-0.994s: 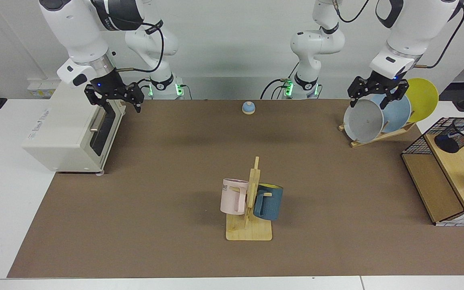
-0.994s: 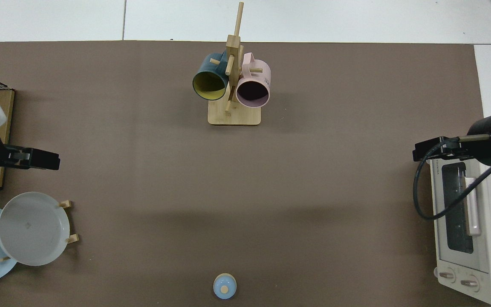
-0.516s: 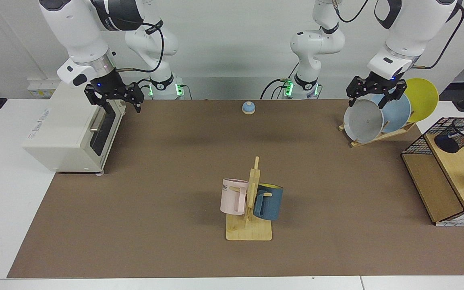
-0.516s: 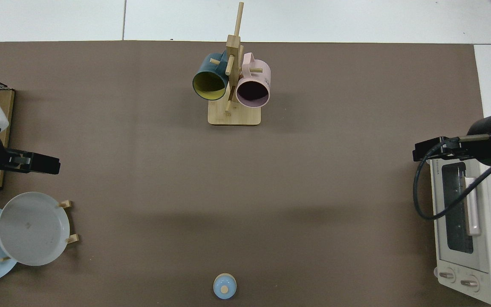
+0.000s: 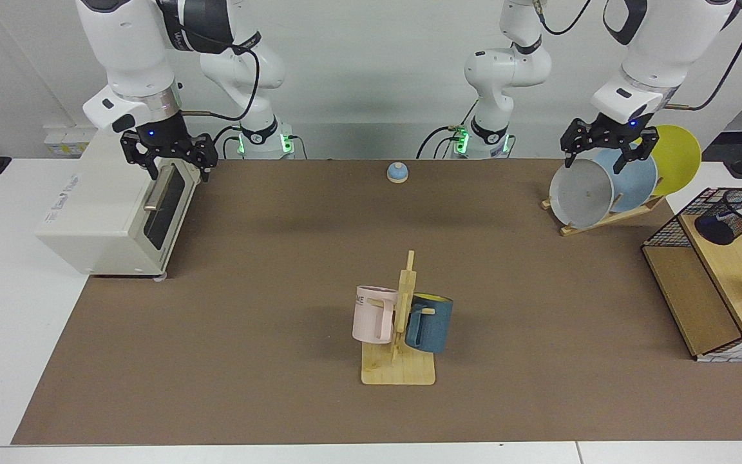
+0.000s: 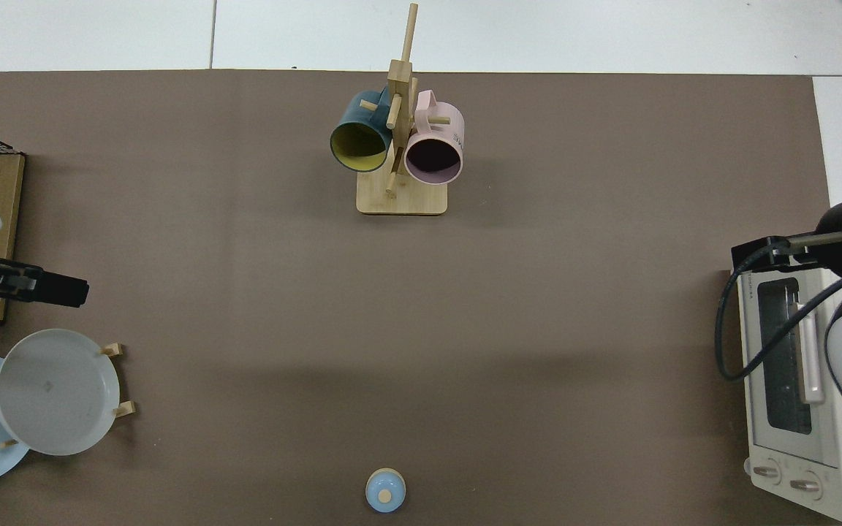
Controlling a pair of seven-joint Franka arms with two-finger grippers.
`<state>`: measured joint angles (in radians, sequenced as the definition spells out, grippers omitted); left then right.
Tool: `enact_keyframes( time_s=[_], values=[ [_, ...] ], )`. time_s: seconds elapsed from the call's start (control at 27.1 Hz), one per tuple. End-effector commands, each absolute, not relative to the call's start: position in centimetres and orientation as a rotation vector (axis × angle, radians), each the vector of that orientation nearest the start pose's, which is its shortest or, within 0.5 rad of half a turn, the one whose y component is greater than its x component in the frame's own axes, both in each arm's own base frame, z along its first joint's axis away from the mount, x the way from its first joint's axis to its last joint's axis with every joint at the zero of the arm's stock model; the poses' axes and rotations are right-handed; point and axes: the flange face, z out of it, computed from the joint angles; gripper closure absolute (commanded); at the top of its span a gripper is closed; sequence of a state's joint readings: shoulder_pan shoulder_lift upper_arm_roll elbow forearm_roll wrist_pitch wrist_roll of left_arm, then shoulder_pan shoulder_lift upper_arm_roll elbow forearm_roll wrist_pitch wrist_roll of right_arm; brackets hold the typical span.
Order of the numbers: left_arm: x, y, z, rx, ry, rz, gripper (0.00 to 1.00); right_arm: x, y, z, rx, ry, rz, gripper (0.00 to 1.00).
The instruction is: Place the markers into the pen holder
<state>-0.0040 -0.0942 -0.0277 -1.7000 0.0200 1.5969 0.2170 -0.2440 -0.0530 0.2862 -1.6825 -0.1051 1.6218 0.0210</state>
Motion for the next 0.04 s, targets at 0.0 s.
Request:
enact_keyframes(
  time_s=[0.0],
  values=[
    [51.71, -1.13, 61.7, -3.077, 0.395, 0.025, 0.0, 53.69, 1.41, 60.73, -3.261, -0.062, -0.009, 0.0]
  ],
)
